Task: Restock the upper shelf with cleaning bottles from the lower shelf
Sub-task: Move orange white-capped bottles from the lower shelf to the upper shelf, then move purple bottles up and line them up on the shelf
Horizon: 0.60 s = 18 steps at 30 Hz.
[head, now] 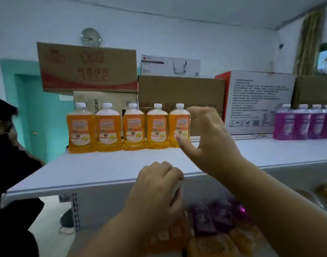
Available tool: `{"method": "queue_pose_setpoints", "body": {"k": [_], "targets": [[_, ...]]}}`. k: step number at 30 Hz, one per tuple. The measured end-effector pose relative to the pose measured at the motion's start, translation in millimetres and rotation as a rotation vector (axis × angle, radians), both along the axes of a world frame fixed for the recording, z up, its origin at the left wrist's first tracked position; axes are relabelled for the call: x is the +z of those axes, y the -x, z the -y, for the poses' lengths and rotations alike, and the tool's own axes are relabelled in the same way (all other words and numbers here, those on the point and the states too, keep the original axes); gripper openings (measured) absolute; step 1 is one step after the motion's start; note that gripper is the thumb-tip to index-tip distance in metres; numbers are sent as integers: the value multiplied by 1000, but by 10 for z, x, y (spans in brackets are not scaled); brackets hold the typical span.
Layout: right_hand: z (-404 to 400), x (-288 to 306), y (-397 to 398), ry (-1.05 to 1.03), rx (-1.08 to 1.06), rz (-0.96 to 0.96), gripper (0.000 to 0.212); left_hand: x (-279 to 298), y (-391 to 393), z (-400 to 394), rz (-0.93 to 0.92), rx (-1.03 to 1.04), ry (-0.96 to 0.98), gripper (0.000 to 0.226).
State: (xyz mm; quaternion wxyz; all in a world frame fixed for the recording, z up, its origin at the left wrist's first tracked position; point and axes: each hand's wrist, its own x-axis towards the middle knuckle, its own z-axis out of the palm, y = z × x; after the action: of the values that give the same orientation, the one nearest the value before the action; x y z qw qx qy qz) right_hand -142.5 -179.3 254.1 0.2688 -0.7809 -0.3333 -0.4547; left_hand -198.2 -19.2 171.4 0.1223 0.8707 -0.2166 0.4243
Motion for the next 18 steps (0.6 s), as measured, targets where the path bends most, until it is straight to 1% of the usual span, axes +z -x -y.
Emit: {"method": "queue_pose_setpoints", "body": {"k": [2,5,8,13,16,18], "targets": [[26,-172,354,-27,-2,-4,54,-277,168,-10,28,-84,15,17],[120,-528,726,-22,31,-29,51,-738,306,8,-127,-152,64,12],[241,-908,878,10,38,-73,50,-1156,282,96,-280,-158,59,13],[583,-1469,778,10,-39,-179,46,-1718,73,372,-564,-134,149,14],[836,-1739,583,-12,-91,-289,42,-1980,-126,570,-769,-54,312,13],[993,-1865,406,4,-108,-353,41,-2105,-330,716,-869,7,431,14]]}}
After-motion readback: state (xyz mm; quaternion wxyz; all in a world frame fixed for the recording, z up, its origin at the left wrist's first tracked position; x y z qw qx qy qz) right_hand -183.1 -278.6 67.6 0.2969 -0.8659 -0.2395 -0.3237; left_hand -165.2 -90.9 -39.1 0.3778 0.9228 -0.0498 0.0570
